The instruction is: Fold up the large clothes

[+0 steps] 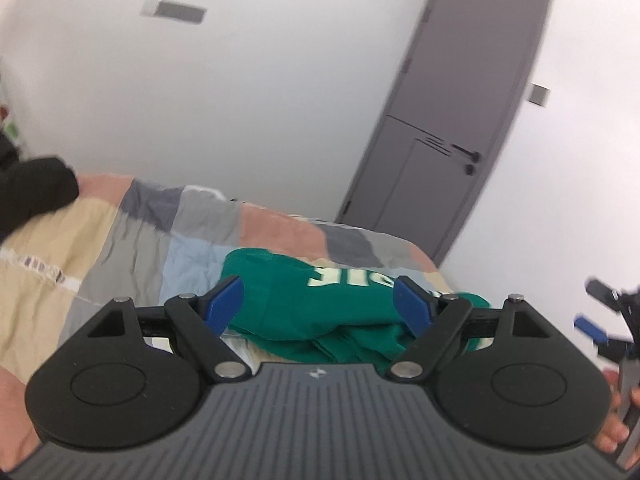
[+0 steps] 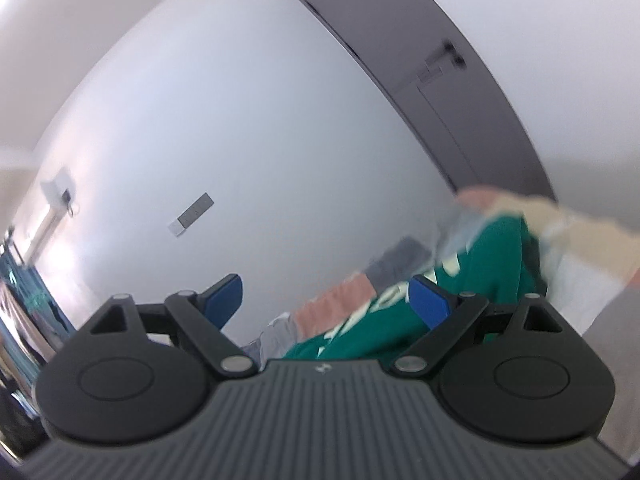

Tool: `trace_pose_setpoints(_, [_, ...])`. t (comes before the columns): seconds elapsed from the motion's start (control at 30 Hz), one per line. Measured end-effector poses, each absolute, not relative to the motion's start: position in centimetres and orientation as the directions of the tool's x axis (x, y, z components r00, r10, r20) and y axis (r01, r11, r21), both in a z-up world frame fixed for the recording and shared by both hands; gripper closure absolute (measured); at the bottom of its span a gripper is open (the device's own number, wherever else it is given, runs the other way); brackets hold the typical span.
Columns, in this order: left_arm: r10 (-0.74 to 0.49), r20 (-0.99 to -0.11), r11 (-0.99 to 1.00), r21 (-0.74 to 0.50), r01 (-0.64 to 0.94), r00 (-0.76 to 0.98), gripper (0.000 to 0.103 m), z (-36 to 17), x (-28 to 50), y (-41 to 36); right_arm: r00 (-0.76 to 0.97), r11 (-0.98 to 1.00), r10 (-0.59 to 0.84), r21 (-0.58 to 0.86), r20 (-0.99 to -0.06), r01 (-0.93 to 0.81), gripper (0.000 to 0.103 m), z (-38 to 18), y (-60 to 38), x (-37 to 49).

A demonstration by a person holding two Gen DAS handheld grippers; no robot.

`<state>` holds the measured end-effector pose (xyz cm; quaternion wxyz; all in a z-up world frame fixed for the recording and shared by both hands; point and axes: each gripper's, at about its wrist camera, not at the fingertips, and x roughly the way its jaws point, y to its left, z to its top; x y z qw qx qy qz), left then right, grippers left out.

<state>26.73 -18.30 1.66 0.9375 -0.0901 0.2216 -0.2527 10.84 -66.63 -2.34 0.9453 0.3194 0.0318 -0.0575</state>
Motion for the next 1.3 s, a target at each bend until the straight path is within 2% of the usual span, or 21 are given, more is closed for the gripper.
trace_pose_setpoints(0.1, [-0.516,-0.356,0.856,-0.225,0.465,0.779,0.018,3.0,23.3,-18.4,0.991,0.843,-0.097,0.522,-0.088,0.129,0.01,-0.4,-64.2,8.9])
trace_pose_setpoints(0.37, [-0.497,-0.319,0.863,-0.084,0.498,0.807,0.017,3.2,15.7,-18.7,0.985,0.919,-0.136,0.356,-0.109,0.167,0.011,0.3,-58.9,5.3])
trace_pose_setpoints(0.6, [-0.507,-0.301,0.858,-0.079,0.508,0.808,0.017,1.5,12.1,-17.5,0.979,0.955,-0.138,0.242,-0.148,0.171,0.011,-0.7,-54.6,2.9])
trace_pose_setpoints(0.8, [-0.507,-0.314,0.856,-0.072,0.512,0.803,0.017,-0.3,10.9,-16.3,0.968,0.957,-0.13,0.227,-0.213,0.179,0.012,-2.5,-52.1,1.8])
trace_pose_setpoints(1.0, [-0.497,-0.334,0.859,-0.055,0.51,0.801,0.017,-2.2,11.2,-15.8,0.959,0.963,-0.152,0.184,-0.239,0.199,0.012,-3.5,-50.3,1.4])
trace_pose_setpoints(1.17, [-0.475,-0.347,0.859,0.018,0.512,0.809,0.016,-3.5,10.7,-16.4,0.945,0.963,-0.172,0.152,-0.279,0.221,0.013,-4.7,-49.0,1.3])
trace_pose_setpoints(1.3, [-0.485,-0.352,0.853,0.012,0.522,0.8,0.014,-4.1,10.6,-16.5,0.939,0.962,-0.184,0.142,-0.289,0.233,0.013,-5.2,-48.6,1.0])
